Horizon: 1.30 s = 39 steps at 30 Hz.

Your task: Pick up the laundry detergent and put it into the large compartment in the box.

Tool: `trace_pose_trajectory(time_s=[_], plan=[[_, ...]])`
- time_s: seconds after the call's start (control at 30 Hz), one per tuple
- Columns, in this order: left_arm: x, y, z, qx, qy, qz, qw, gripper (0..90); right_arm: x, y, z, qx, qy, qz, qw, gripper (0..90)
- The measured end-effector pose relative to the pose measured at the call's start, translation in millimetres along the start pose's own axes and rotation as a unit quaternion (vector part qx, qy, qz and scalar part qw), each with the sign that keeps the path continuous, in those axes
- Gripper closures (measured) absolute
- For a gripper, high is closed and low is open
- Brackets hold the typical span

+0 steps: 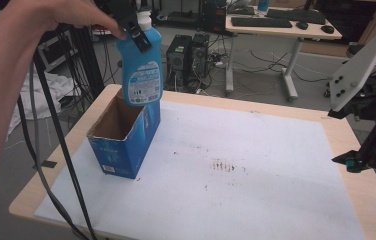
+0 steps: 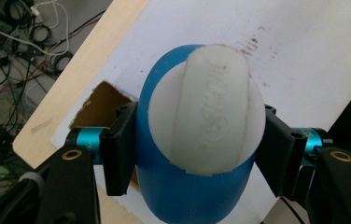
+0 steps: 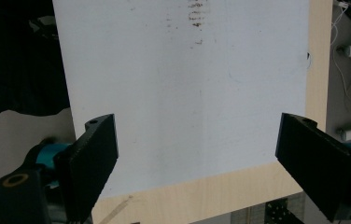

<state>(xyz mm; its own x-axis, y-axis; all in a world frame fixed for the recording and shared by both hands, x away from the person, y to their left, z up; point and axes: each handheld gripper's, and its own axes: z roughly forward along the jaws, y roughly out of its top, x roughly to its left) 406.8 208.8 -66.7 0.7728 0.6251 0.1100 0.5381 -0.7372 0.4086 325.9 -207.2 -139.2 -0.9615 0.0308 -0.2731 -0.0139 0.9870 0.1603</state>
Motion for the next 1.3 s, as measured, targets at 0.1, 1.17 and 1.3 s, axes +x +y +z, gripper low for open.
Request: trace_pose_trajectory(time_s=[0.1,1.17,1.3], plan=[[4.9,-12.4,-1.9,-0.001,0.001,-0.011,0.9999,37.7,-0.3,1.1,0.3,-0.002,0.000,-0.002,1.0000,12.3],[22.5,-63.8,34.4,0.011,0.003,-0.051,0.9986,37.7,-3.6,1.7,11.6,0.008,0.007,-0.002,0.9999,12.3],[24.5,-69.6,46.1,0.014,0.001,-0.057,0.9983,37.7,-3.5,2.3,14.1,0.007,0.009,-0.005,0.9999,12.3]])
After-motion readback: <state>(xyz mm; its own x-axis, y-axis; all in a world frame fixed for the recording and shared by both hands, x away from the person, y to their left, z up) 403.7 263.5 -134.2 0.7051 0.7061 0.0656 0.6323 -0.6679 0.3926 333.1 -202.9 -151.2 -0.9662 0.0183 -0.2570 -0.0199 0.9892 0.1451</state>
